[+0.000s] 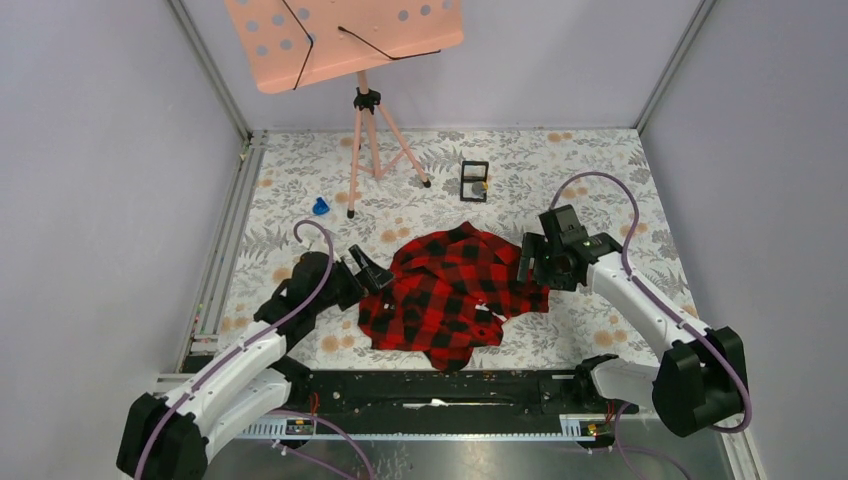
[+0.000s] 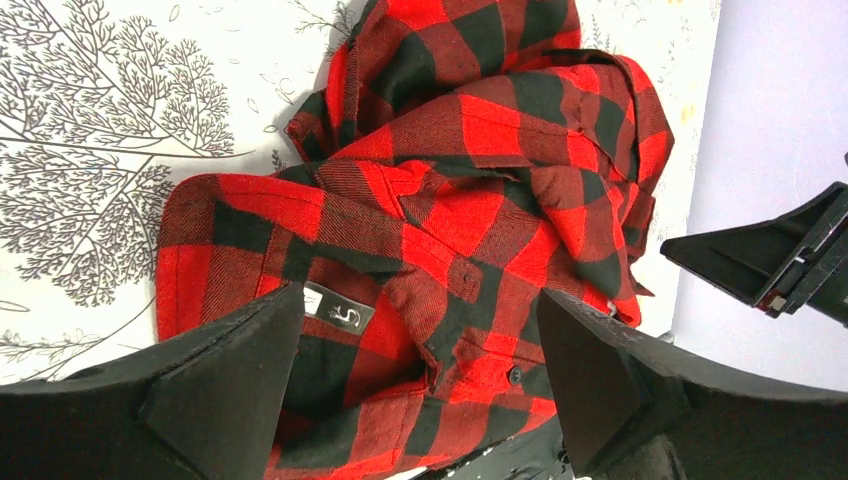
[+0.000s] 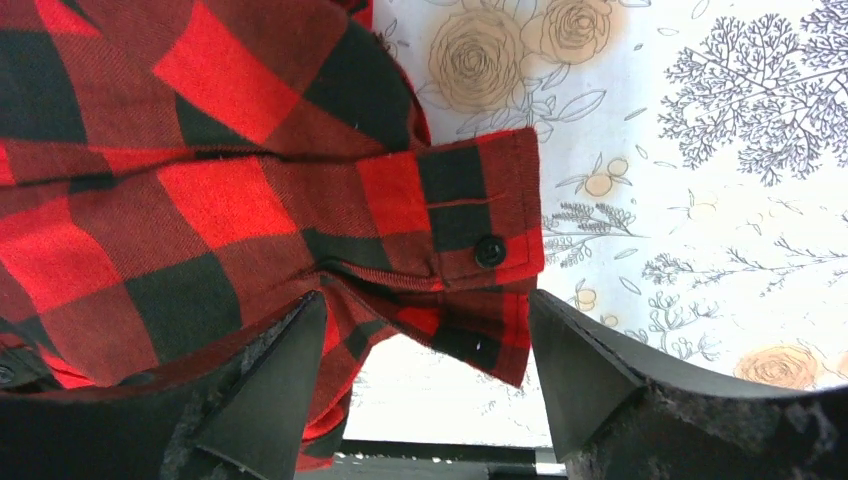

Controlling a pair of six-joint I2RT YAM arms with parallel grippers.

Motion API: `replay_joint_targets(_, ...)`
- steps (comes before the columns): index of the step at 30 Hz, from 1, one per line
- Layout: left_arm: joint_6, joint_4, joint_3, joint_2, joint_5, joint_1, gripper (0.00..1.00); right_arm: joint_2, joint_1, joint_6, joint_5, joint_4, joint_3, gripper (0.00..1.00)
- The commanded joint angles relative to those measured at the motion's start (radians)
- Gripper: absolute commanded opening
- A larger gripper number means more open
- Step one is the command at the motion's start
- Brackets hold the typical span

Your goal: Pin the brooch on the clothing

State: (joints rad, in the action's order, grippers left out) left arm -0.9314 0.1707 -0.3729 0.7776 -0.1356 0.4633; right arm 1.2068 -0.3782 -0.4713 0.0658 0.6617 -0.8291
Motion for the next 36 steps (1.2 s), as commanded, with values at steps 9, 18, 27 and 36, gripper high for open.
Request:
replay_joint_targets(9,-0.152,-0.339,0.061,0.171,0.049,0.005,0.85,0.021,0.183,-0.008,-0.218,-0.189,0.097,0.79)
replay_joint_targets(18,-0.159,-0.426,0.049,0.381,0.036,0.005,0.71,0.096,0.209,-0.024,-0.270,-0.257,0.137,0.60)
replay_joint_targets(27,-0.081,-0.422,-0.005,0.395,0.103,0.005,0.11,0.020,0.220,-0.014,-0.269,-0.193,0.079,0.00)
replay_joint_targets(36,0.357,-0.114,-0.221,0.000,0.332,0.005,0.00,-0.195,0.221,0.066,-0.179,-0.020,-0.205,0.00)
